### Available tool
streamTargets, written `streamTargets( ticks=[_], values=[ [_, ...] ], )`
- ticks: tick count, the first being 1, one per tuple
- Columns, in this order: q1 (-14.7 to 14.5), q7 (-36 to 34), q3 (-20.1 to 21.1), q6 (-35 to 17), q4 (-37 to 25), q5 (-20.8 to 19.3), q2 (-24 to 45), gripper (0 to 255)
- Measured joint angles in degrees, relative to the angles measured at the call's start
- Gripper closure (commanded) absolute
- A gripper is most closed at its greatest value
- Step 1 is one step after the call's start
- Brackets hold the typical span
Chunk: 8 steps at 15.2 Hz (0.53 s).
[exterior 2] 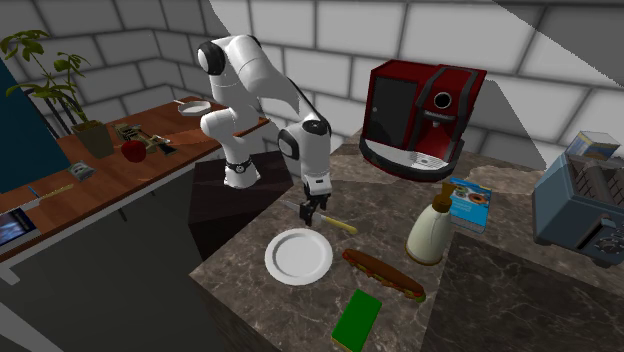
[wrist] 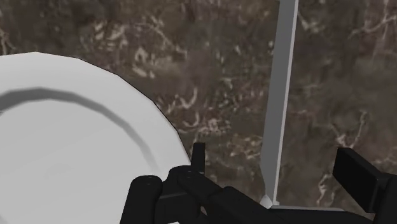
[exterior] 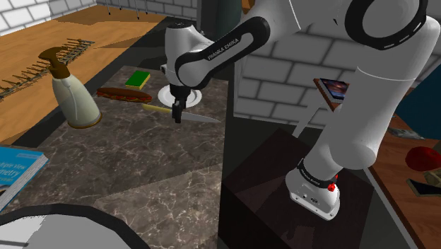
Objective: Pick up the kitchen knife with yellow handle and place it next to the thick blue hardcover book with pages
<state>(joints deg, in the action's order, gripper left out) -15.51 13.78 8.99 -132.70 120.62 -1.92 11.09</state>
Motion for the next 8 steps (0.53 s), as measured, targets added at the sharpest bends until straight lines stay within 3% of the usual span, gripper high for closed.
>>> streamTargets(
  ticks=[5, 6, 8],
  values=[
    [-0.04, -0.08, -0.01, -0.36, 0.04, -0.08, 0.31, 0],
    [-0.04, -0.08, -0.01, -0.36, 0.04, -0.08, 0.31, 255],
    [-0.04, -0.08, -0.01, -0.36, 0.04, -0.08, 0.31, 255]
  ],
)
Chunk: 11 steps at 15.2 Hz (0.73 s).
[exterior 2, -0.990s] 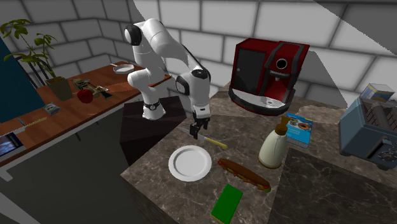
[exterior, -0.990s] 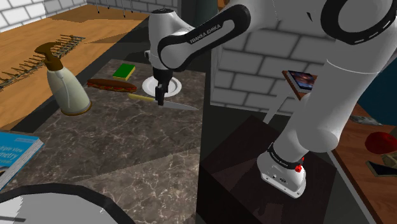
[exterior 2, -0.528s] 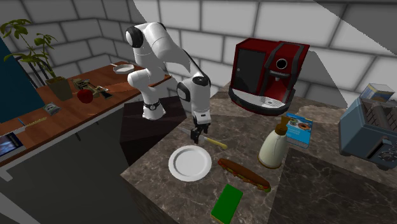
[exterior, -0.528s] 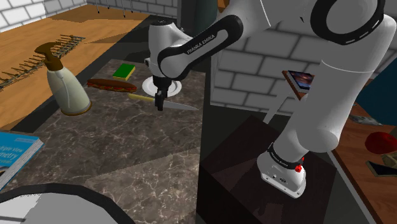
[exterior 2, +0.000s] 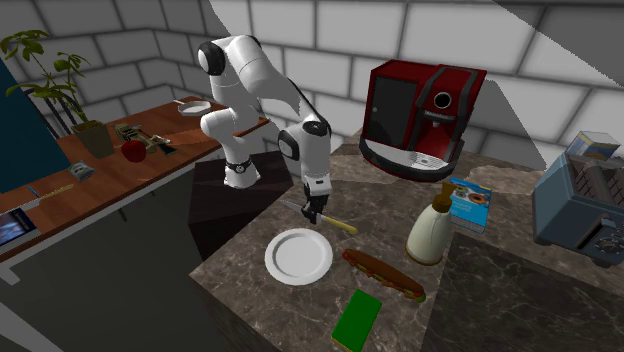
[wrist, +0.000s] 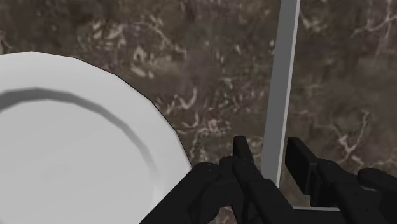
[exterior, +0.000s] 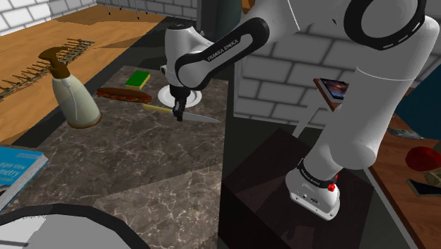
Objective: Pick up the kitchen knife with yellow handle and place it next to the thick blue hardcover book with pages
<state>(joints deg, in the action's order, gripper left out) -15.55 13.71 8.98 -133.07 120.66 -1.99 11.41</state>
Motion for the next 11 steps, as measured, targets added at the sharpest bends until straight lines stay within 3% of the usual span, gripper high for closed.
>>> streamTargets(
  ticks=[11],
  values=[
    [0.09, 0.22, 0.03, 1.49, -0.60, 0.23, -0.91, 255]
  ],
)
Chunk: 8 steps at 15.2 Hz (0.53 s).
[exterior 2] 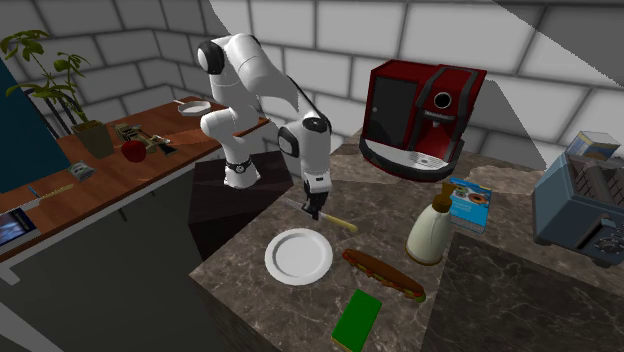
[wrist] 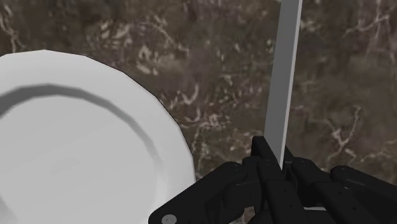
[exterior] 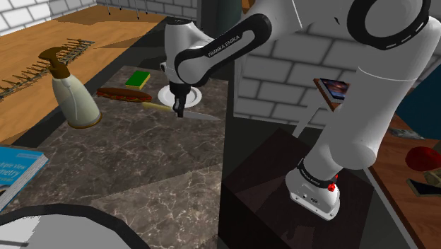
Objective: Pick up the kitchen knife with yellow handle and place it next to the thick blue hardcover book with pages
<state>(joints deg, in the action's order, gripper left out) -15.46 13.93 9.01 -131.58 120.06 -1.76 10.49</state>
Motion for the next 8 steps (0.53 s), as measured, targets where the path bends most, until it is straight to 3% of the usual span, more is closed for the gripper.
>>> streamTargets(
  ticks=[8],
  values=[
    [0.20, 0.57, 0.09, 5.51, -2.49, 0.70, -3.08, 255]
  ],
)
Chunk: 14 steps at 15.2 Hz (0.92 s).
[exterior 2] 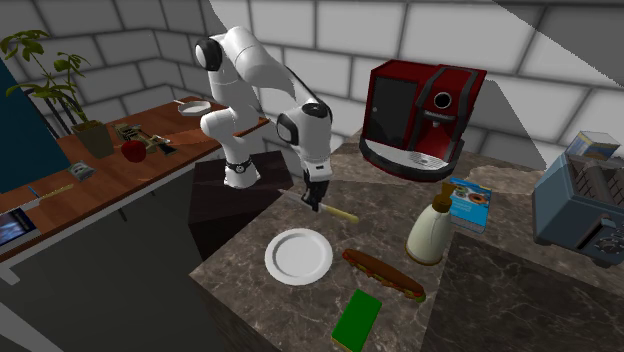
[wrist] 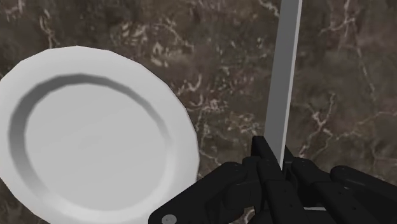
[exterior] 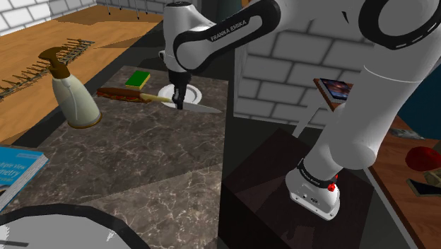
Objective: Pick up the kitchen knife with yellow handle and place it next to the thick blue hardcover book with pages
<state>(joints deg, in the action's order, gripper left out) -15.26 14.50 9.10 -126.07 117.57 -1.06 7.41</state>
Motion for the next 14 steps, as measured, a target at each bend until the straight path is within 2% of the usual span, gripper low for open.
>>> streamTargets(
  ticks=[14],
  values=[
    [-0.32, -0.34, 0.43, 9.66, -6.05, 0.69, -3.66, 255]
  ],
)
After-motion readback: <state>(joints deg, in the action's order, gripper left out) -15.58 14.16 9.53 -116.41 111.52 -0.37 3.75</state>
